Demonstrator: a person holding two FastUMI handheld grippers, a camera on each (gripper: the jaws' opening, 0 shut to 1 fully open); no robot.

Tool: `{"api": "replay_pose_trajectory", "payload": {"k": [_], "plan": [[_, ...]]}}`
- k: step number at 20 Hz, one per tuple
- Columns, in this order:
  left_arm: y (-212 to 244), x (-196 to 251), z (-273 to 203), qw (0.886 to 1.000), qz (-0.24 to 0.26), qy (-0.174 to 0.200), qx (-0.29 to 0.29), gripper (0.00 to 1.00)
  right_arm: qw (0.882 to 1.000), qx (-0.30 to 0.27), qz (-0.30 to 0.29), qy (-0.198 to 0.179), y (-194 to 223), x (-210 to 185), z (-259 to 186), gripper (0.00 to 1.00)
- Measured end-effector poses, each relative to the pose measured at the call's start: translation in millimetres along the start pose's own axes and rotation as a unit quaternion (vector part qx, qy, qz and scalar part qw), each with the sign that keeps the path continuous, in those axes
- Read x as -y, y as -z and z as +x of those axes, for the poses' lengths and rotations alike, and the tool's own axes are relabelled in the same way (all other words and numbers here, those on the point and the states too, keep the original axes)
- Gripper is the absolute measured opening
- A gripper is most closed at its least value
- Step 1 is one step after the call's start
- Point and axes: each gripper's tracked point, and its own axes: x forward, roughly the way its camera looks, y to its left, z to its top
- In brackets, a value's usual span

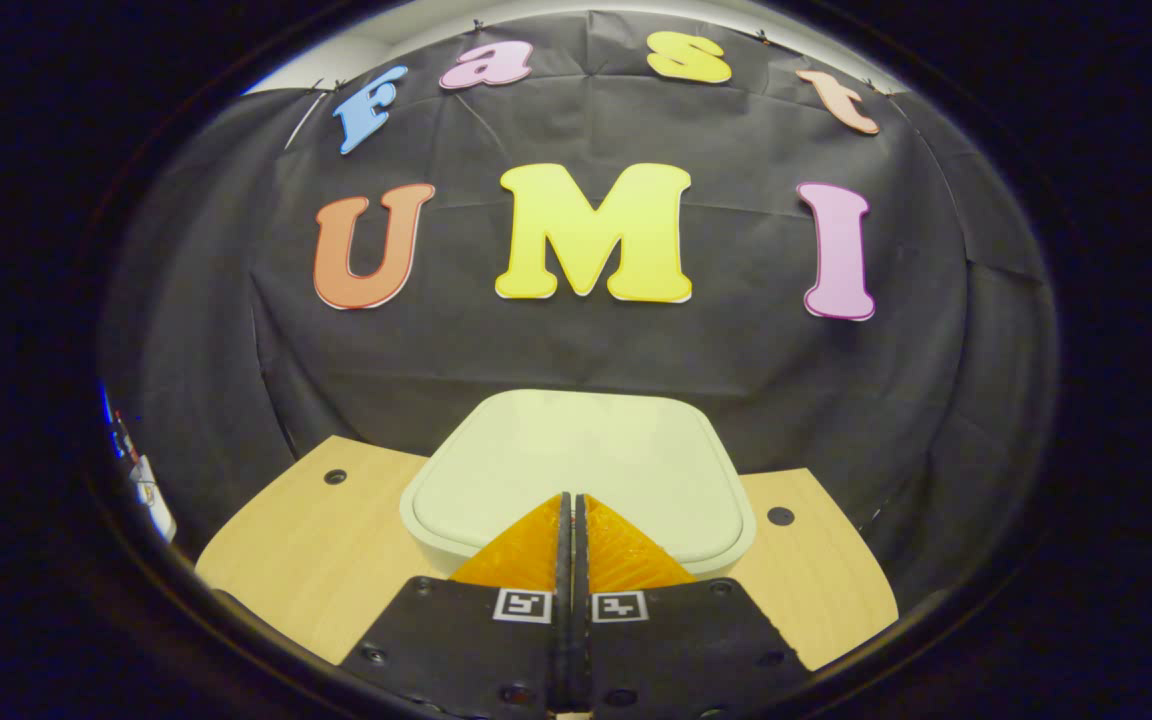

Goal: Press the lid of the desktop garbage bin to open it, pick up the crumpled paper on the desktop and throw it into the bin, then pick up the pop can on the desktop and drop it into the bin, and finally close the garbage bin lid.

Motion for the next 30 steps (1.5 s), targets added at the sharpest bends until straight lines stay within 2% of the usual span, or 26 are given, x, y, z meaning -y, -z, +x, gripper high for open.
{"api": "replay_pose_trajectory", "payload": {"k": [3,5,6,11,13,15,16,20,22,23,24,25,26,29,30], "plan": [[4,3,2,1.0,0.013,-0.001,-0.006,0.99,1.0,0.013,0.012,-0.021,-8,0,-6,0.0],[7,0,2,1.0,0.012,-0.005,-0.011,0.99,1.0,0.028,0.004,-0.004,-19,13,-14,0.03],[8,1,3,1.0,0.009,-0.004,-0.012,0.99,0.999,0.038,-0.004,-0.002,-25,17,-18,0.0],[12,-2,8,1.0,0.012,-0.007,-0.017,0.99,0.996,0.094,-0.002,-0.007,-49,15,-67,0.0],[13,-4,11,1.0,0.011,-0.01,-0.017,0.99,0.995,0.101,-0.009,-0.018,-50,6,-85,0.0],[14,-4,13,1.0,0.0,-0.01,-0.018,0.99,0.996,0.085,-0.017,-0.003,-40,11,-94,0.0],[17,-3,16,1.0,-0.002,-0.008,-0.022,0.99,0.996,0.085,-0.016,-0.007,-37,8,-101,0.0],[19,-8,18,0.999,0.006,-0.015,-0.027,0.99,0.994,0.104,0.005,-0.023,-34,11,-127,0.0],[20,-8,21,1.0,0.011,-0.015,-0.025,0.99,0.993,0.118,0.004,0.004,-32,26,-137,0.0],[21,-11,24,0.999,0.009,-0.017,-0.027,0.99,0.992,0.122,0.004,0.003,-29,28,-144,0.0],[23,-12,24,0.999,0.006,-0.018,-0.031,0.99,0.992,0.127,0.008,-0.003,-23,25,-149,0.09],[25,-13,26,0.999,0.003,-0.019,-0.035,0.99,0.992,0.128,0.012,-0.002,-19,26,-154,0.24],[26,-14,28,0.999,0.002,-0.021,-0.037,0.99,0.991,0.129,0.016,-0.006,-13,26,-157,0.29],[27,-17,29,0.999,0.006,-0.024,-0.039,0.99,0.988,0.157,-0.005,0.005,-4,30,-175,0.59],[28,-17,28,0.999,0.008,-0.024,-0.039,0.99,0.987,0.163,-0.007,0.002,-1,28,-178,0.66]]}}
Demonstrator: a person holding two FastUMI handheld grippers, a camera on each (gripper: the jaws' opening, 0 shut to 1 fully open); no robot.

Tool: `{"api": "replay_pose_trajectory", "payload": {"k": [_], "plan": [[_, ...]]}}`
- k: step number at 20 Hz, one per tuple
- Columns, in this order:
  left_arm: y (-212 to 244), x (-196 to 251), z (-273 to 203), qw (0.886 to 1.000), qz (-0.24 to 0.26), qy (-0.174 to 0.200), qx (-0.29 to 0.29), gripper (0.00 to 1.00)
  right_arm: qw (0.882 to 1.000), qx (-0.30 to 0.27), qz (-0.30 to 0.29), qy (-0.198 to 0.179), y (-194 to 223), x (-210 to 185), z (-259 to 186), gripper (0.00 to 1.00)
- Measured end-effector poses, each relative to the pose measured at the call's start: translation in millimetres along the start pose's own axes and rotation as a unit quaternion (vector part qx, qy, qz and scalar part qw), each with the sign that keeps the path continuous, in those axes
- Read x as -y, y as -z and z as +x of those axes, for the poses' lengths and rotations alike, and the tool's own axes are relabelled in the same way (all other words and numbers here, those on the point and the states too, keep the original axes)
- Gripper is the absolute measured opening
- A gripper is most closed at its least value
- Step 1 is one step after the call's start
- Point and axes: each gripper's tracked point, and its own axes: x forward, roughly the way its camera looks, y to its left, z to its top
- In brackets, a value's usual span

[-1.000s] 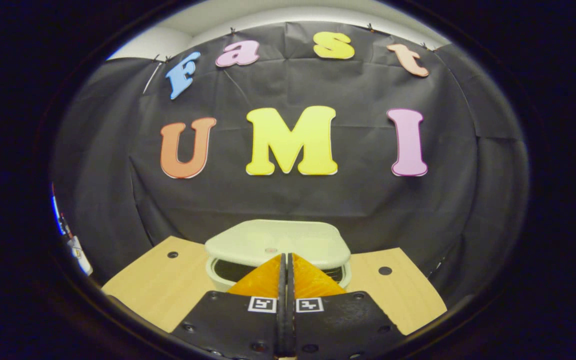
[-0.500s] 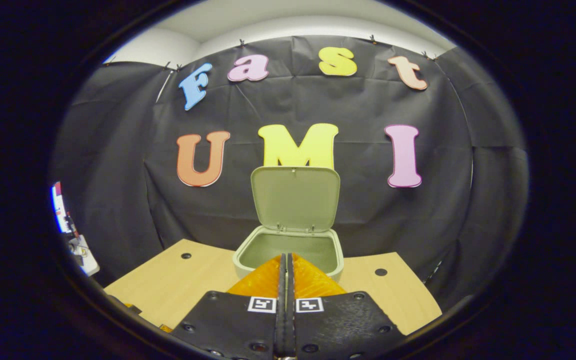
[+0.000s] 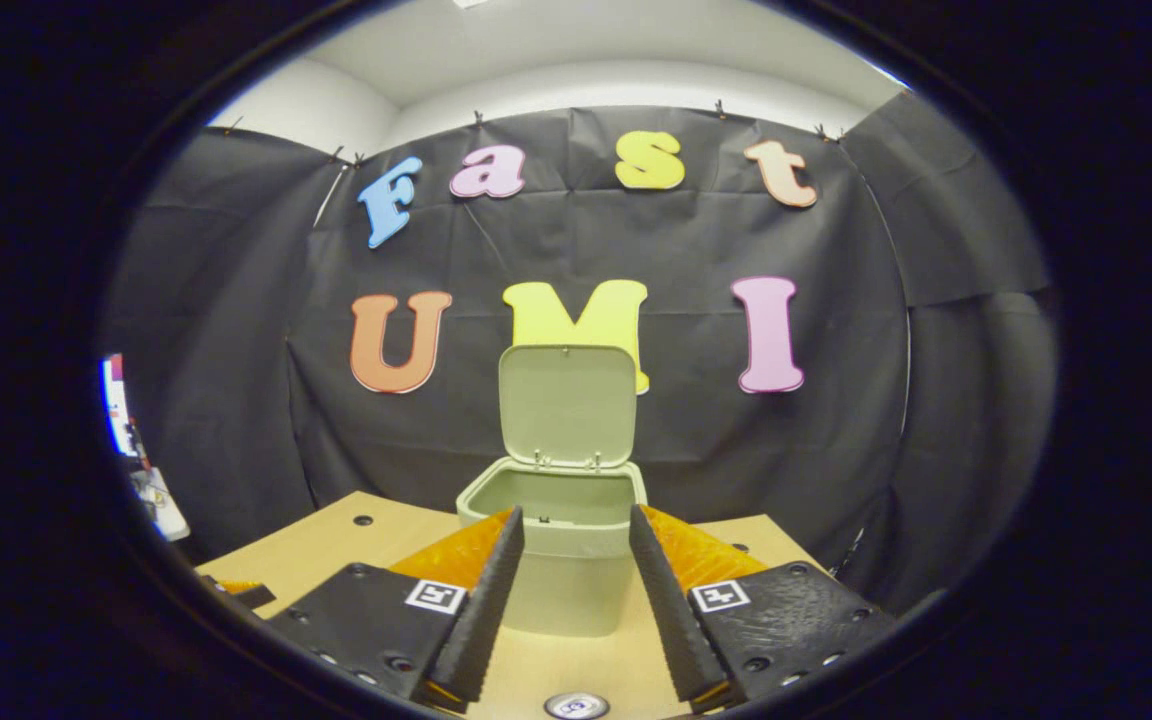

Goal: Press the lid of the desktop garbage bin to open it, pick up the crumpled paper on the desktop and throw it into the bin, then pick up the pop can on the desktop and drop it into the bin, and finally close the garbage bin lid.

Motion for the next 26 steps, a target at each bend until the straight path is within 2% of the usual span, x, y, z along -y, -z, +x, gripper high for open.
{"api": "replay_pose_trajectory", "payload": {"k": [1,5,9,13,18,23,26], "plan": [[0,1,1,1.0,0.002,0.001,0.001,0.99,1.0,0.0,0.006,-0.006,4,-3,-4,0.77],[4,5,4,1.0,0.002,0.005,-0.005,0.99,0.999,-0.021,0.027,-0.006,24,-4,-21,0.95],[7,7,7,1.0,0.006,0.007,-0.01,0.99,1.0,-0.002,0.013,0.004,28,-2,-38,0.95],[8,11,7,1.0,0.01,0.01,-0.009,0.99,1.0,-0.013,0.008,-0.013,50,-10,-56,0.95],[15,16,9,1.0,0.024,0.013,-0.015,0.99,1.0,-0.025,-0.006,-0.014,84,-5,-82,0.95],[33,26,21,0.998,0.029,0.025,-0.042,0.99,0.999,-0.038,0.007,-0.015,118,11,-106,0.94],[52,31,32,0.996,0.039,0.03,-0.067,0.99,0.998,-0.045,0.027,-0.03,140,17,-115,0.94]]}}
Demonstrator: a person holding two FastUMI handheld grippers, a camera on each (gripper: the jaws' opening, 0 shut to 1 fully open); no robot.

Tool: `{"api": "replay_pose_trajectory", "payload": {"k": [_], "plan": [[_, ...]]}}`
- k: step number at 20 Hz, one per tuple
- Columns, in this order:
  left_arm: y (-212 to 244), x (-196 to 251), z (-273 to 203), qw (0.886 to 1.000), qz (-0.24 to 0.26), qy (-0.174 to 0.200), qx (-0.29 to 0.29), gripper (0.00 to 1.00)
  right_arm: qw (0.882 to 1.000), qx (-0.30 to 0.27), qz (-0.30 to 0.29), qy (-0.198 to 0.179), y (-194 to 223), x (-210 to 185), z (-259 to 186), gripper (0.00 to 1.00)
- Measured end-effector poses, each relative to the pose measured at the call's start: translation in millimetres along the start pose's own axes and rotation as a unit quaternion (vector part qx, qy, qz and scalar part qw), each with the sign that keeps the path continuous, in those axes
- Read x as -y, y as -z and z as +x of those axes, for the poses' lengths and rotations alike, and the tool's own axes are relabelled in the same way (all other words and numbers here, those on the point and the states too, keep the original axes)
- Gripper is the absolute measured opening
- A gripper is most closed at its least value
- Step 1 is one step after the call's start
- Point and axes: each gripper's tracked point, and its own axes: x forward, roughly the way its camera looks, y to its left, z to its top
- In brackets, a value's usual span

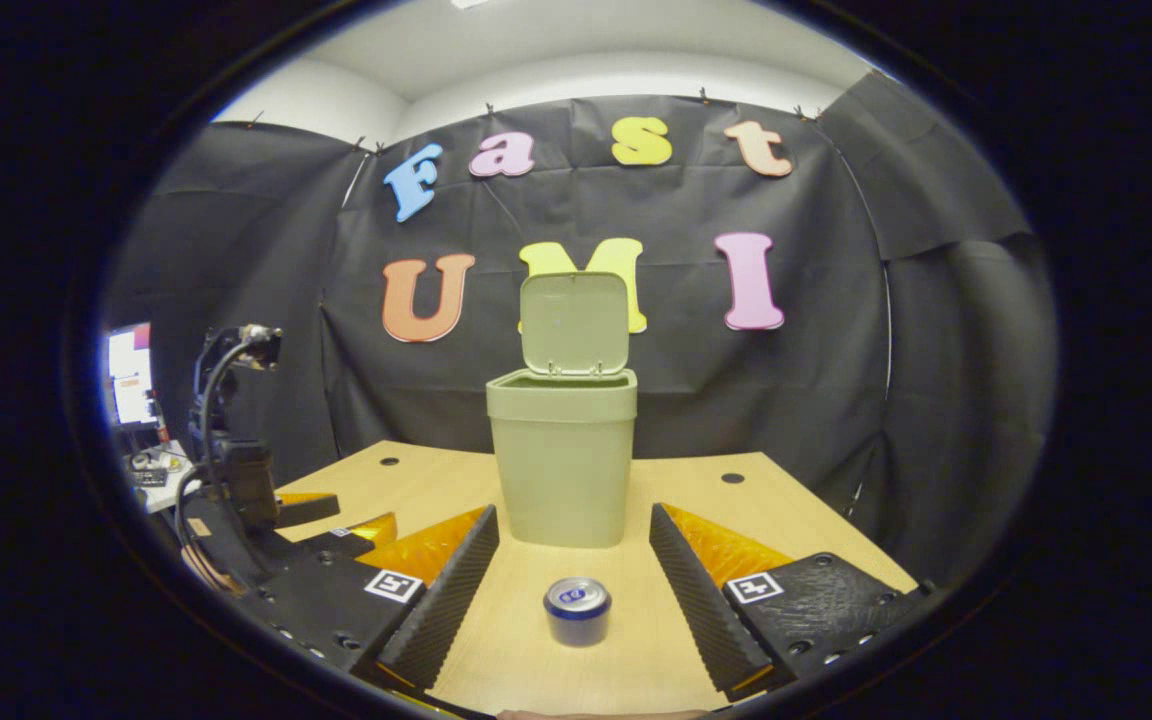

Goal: Press the lid of the desktop garbage bin to open it, pick up the crumpled paper on the desktop and throw it into the bin, then pick up the pop can on the desktop and drop it into the bin, and finally close the garbage bin lid.

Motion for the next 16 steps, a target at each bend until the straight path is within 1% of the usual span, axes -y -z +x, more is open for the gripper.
{"api": "replay_pose_trajectory", "payload": {"k": [1,2,3,4,5,6,7,8,11,13,14,15,16], "plan": [[5,1,5,1.0,0.0,-0.003,-0.008,0.99,1.0,-0.002,-0.003,-0.008,7,2,0,0.94],[11,3,9,1.0,-0.001,-0.003,-0.019,0.99,1.0,-0.003,-0.009,-0.007,14,8,2,0.92],[19,8,14,1.0,-0.002,0.001,-0.03,0.99,1.0,-0.004,-0.016,0.004,18,19,5,0.94],[25,11,19,0.999,-0.001,0.005,-0.041,1.0,1.0,-0.005,-0.02,0.014,23,29,7,0.94],[32,15,23,0.999,-0.002,0.008,-0.053,1.0,1.0,-0.007,-0.018,0.015,28,34,7,0.96],[43,19,27,0.997,-0.003,0.011,-0.072,0.99,1.0,-0.01,-0.011,0.012,33,36,7,0.96],[53,25,29,0.996,-0.004,0.016,-0.091,1.0,1.0,-0.013,-0.003,0.008,36,38,7,0.94],[61,30,31,0.994,-0.007,0.023,-0.109,1.0,1.0,-0.015,0.001,0.005,39,42,7,0.94],[84,34,32,0.988,-0.007,0.018,-0.156,0.99,1.0,-0.014,0.003,0.017,39,61,5,0.94],[91,39,29,0.986,-0.004,0.019,-0.168,1.0,1.0,-0.001,0.01,0.014,31,64,2,0.93],[93,41,29,0.985,0.001,0.022,-0.169,1.0,1.0,0.006,0.01,0.013,26,64,1,0.95],[93,42,30,0.986,0.013,0.016,-0.167,0.99,1.0,0.011,0.007,0.015,25,66,1,0.95],[97,46,30,0.986,0.019,0.023,-0.165,0.99,1.0,0.011,0.007,0.018,27,69,1,0.95]]}}
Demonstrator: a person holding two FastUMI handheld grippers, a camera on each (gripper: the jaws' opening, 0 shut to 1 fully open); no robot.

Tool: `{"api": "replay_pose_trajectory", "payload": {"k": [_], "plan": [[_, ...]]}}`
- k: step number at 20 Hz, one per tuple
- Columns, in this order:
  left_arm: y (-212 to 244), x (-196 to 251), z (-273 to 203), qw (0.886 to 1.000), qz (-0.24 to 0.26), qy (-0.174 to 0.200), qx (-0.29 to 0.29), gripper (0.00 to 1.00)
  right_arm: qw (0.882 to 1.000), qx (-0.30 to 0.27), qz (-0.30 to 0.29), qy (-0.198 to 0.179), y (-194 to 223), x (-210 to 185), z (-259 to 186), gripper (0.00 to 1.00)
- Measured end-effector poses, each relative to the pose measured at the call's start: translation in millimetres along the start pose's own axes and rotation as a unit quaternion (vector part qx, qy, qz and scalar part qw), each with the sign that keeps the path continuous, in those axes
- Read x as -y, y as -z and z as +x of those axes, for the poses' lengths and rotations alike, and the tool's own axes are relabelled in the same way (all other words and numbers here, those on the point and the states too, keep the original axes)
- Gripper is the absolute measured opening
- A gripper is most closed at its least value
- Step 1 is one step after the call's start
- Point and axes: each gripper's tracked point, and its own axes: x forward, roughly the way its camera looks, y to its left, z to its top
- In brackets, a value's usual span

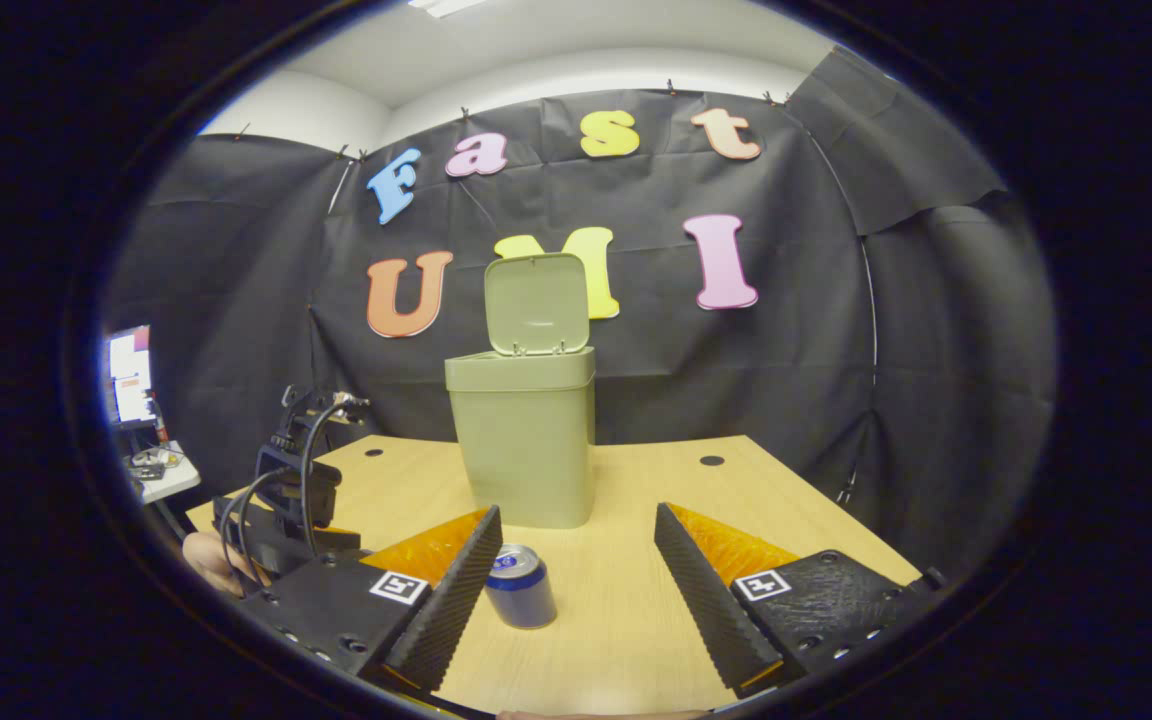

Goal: Press the lid of the desktop garbage bin to open it, pick up the crumpled paper on the desktop and throw it into the bin, then pick up the pop can on the desktop and drop it into the bin, and finally close the garbage bin lid.

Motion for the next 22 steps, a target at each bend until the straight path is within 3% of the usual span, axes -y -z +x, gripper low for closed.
{"api": "replay_pose_trajectory", "payload": {"k": [2,8,11,19,20,22], "plan": [[11,7,3,1.0,-0.013,0.013,-0.021,0.98,1.0,-0.012,0.005,-0.003,8,0,2,0.92],[21,2,14,0.999,-0.013,-0.001,-0.034,0.94,1.0,-0.02,0.014,0.003,9,5,3,0.95],[34,11,21,0.997,-0.027,0.015,-0.064,0.85,1.0,-0.025,0.016,0.005,12,7,6,0.95],[28,3,29,0.998,-0.023,0.019,-0.047,0.74,0.999,-0.035,0.016,0.014,19,13,11,0.95],[28,3,30,0.999,-0.02,0.021,-0.046,0.65,0.999,-0.034,0.013,0.018,20,15,11,0.95],[28,3,31,0.999,-0.012,0.024,-0.043,0.6,0.999,-0.034,0.019,0.019,20,16,13,0.95]]}}
